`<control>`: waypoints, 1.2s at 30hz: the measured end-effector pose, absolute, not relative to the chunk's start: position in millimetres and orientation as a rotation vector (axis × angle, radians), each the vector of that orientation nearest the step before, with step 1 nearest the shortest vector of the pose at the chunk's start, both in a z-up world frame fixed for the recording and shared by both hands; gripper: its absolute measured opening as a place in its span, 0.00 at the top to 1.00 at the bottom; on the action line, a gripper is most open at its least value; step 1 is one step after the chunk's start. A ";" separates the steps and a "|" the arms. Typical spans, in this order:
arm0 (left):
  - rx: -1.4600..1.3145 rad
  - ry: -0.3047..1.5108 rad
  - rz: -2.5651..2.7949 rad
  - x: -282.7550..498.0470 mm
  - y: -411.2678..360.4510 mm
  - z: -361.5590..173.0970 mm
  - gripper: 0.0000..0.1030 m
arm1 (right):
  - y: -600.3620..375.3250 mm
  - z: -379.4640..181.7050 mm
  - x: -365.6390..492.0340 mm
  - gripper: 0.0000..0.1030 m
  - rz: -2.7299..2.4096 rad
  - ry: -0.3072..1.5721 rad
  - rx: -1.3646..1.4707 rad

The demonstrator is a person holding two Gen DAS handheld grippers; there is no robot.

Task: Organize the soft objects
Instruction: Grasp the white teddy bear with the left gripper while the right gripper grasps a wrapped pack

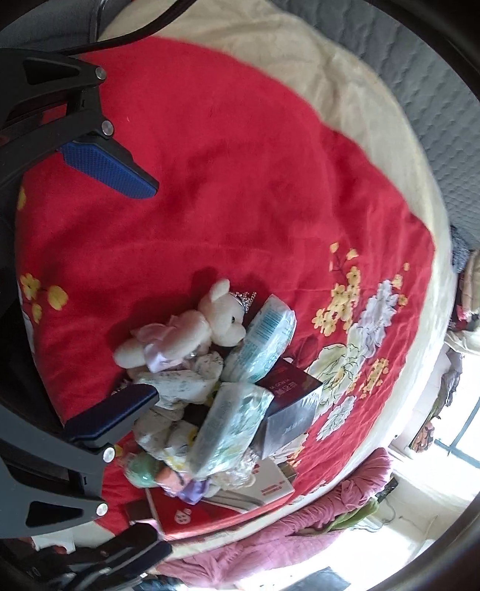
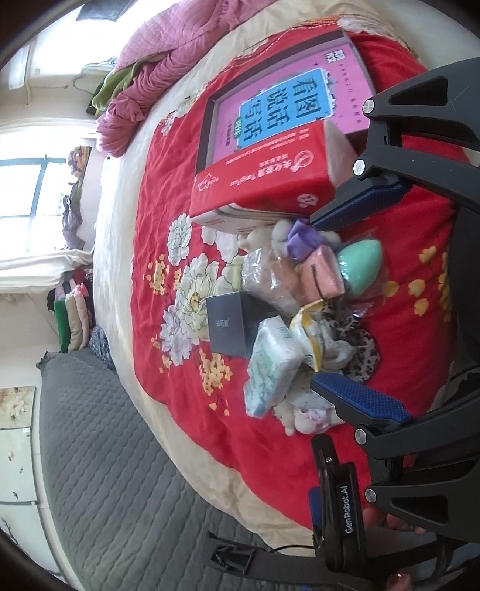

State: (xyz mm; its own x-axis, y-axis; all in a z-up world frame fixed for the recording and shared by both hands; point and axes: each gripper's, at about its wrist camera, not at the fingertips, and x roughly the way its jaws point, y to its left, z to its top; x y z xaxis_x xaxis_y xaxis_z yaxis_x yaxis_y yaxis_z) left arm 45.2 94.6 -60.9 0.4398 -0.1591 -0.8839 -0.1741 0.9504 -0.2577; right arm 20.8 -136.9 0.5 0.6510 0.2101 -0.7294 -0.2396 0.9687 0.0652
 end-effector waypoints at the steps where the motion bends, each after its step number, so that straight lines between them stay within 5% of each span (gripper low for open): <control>1: -0.355 1.123 0.009 49.8 98.0 -63.0 0.03 | -135.8 0.7 23.4 0.22 0.255 0.821 -0.043; 4: -0.421 1.124 -0.011 59.3 107.3 -66.9 0.12 | -130.6 2.2 33.2 0.22 0.254 0.808 -0.056; 7: -0.488 1.153 -0.042 69.8 112.2 -76.0 0.34 | -124.0 3.0 44.8 0.22 0.260 0.803 -0.073; 17: -0.590 1.220 -0.085 91.0 111.4 -99.3 0.44 | -66.8 -16.3 64.9 0.22 0.425 0.814 -0.407; 23: -0.637 1.230 -0.094 100.5 113.9 -105.5 0.63 | -40.5 -42.1 70.9 0.23 0.421 0.791 -0.611; 31: -0.643 1.240 -0.098 106.1 104.1 -109.5 0.72 | -42.1 -40.6 74.0 0.68 0.507 0.809 -0.530; 36: -0.614 1.191 -0.097 97.2 101.8 -100.7 0.78 | -78.2 -17.7 82.1 0.70 0.542 0.828 -0.215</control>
